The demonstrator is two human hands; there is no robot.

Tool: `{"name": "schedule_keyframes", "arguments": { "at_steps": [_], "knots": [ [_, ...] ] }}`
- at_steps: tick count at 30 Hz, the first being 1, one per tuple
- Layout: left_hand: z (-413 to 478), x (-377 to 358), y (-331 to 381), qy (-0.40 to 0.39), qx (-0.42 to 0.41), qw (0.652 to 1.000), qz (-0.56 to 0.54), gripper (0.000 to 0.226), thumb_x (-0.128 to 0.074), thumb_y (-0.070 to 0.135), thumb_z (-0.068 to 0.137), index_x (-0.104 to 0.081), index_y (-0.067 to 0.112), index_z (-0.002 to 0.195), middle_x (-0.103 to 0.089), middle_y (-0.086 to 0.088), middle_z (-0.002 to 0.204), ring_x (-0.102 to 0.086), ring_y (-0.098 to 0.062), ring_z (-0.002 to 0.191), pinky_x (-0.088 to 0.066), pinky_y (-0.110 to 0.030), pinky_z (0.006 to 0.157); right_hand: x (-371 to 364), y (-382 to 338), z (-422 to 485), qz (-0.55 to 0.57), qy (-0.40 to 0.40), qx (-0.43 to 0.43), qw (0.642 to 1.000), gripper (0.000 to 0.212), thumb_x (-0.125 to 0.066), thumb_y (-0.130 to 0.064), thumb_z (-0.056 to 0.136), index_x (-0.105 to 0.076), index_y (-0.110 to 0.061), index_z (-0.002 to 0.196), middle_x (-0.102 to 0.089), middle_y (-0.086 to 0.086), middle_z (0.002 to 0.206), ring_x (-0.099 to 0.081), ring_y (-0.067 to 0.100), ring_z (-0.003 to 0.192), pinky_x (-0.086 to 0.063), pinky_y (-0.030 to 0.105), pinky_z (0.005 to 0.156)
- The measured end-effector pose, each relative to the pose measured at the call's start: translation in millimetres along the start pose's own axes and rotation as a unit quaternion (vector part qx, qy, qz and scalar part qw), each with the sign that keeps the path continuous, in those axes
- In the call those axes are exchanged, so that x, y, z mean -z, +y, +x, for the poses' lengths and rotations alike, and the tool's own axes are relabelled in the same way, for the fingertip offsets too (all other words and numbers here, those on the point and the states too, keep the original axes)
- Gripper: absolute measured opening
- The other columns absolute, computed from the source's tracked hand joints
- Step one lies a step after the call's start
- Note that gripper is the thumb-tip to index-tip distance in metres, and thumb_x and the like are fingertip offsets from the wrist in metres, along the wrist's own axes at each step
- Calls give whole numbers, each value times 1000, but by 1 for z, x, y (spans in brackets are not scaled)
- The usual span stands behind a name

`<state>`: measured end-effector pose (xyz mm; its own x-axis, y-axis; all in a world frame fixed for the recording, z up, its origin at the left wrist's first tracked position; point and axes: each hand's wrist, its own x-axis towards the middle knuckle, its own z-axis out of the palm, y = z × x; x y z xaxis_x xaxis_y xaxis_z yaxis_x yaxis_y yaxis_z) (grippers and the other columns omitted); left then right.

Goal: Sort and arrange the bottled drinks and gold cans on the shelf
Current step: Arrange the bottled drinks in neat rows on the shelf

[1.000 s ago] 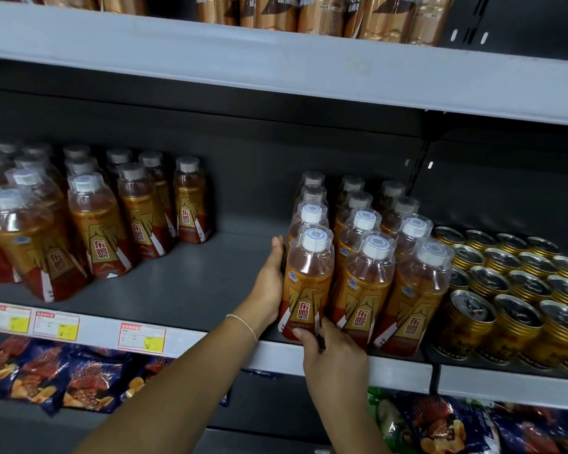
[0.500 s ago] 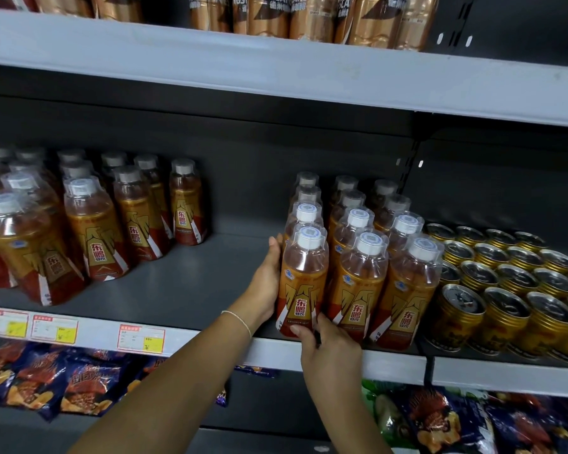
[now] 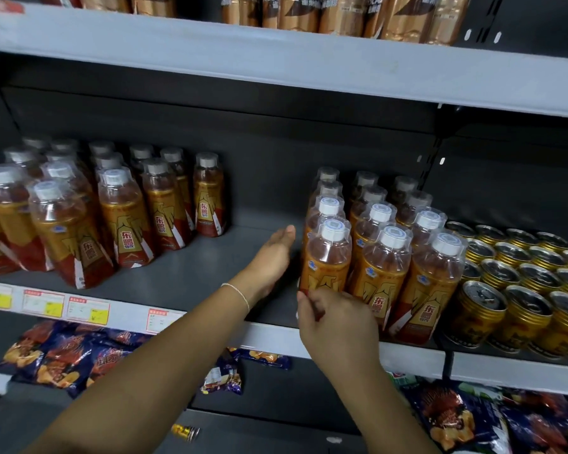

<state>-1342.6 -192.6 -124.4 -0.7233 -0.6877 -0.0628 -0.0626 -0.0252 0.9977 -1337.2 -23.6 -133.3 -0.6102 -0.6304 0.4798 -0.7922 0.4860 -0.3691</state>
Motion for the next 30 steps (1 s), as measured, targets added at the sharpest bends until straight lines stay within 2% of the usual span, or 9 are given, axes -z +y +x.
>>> {"name": "schedule_keyframes", "arguments": {
  "at_steps": [3, 5, 10, 12, 14, 18, 22, 25, 30],
  "knots": [
    [2, 20, 8, 27, -18, 999, 43, 39, -46, 38, 101, -51, 14, 132, -54, -11, 137, -49, -26, 128, -34, -41, 113, -5, -16, 14, 32, -37, 36, 998, 36, -48, -44, 97, -65, -18, 78, -66, -4, 70, -60, 15, 64, -50, 33, 60],
    [5, 35, 13, 36, -31, 995, 89, 41, -51, 33, 99, -49, 14, 135, -58, -10, 130, -54, -25, 120, -39, -35, 108, -12, -28, 23, 36, -53, 59, 996, 35, -48, -43, 97, -63, -18, 77, -64, -4, 70, -58, 14, 64, -49, 33, 61],
    [5, 85, 19, 62, -59, 984, 159, 44, -53, 19, 97, -45, 15, 140, -60, 0, 111, -60, -11, 89, -46, -16, 74, -37, -58, 53, 6, -102, 93, 990, 28, -49, -41, 97, -62, -19, 85, -65, -2, 81, -61, 17, 76, -50, 32, 64],
    [5, 107, 21, 65, -54, 985, 153, 46, -52, 11, 96, -43, 11, 141, -59, -9, 125, -60, -19, 105, -49, -23, 90, -50, -69, 67, 3, -122, 86, 989, 24, -51, -41, 96, -64, -20, 95, -68, -1, 91, -64, 20, 84, -51, 31, 67],
    [5, 131, 22, 80, -59, 979, 176, 50, -50, 6, 94, -42, 10, 143, -53, -12, 138, -52, -26, 123, -42, -31, 104, -66, -81, 82, -4, -135, 75, 988, 26, -54, -40, 95, -65, -21, 109, -70, 1, 103, -65, 23, 94, -52, 32, 73],
    [9, 173, 25, 74, -80, 966, 236, 55, -56, 10, 89, -44, 14, 143, -55, -8, 136, -52, -25, 126, -41, -38, 108, -101, -107, 120, 5, -164, 52, 985, 33, -61, -35, 90, -61, -18, 118, -68, 8, 115, -62, 32, 108, -51, 35, 81],
    [14, 203, 28, 48, -85, 966, 237, 62, -52, 6, 88, -36, 14, 148, -49, -9, 143, -44, -25, 133, -33, -24, 103, -133, -129, 164, 33, -174, 11, 984, 40, -65, -33, 89, -55, -9, 120, -62, 16, 118, -59, 36, 109, -51, 37, 84],
    [16, 216, 24, 25, -79, 968, 235, 67, -47, 2, 91, -24, 13, 153, -37, -11, 152, -35, -24, 140, -29, -24, 109, -150, -143, 191, 59, -127, -49, 989, 49, -61, -42, 92, -53, -3, 121, -59, 21, 121, -58, 39, 112, -50, 40, 87],
    [14, 220, 20, -8, -88, 979, 185, 64, -41, -8, 93, -23, 9, 152, -35, -10, 154, -31, -19, 143, -25, -19, 109, -167, -154, 214, 126, -99, -134, 978, 53, -74, -42, 83, -58, -3, 115, -65, 20, 116, -62, 37, 107, -48, 33, 75]
  ]
}}
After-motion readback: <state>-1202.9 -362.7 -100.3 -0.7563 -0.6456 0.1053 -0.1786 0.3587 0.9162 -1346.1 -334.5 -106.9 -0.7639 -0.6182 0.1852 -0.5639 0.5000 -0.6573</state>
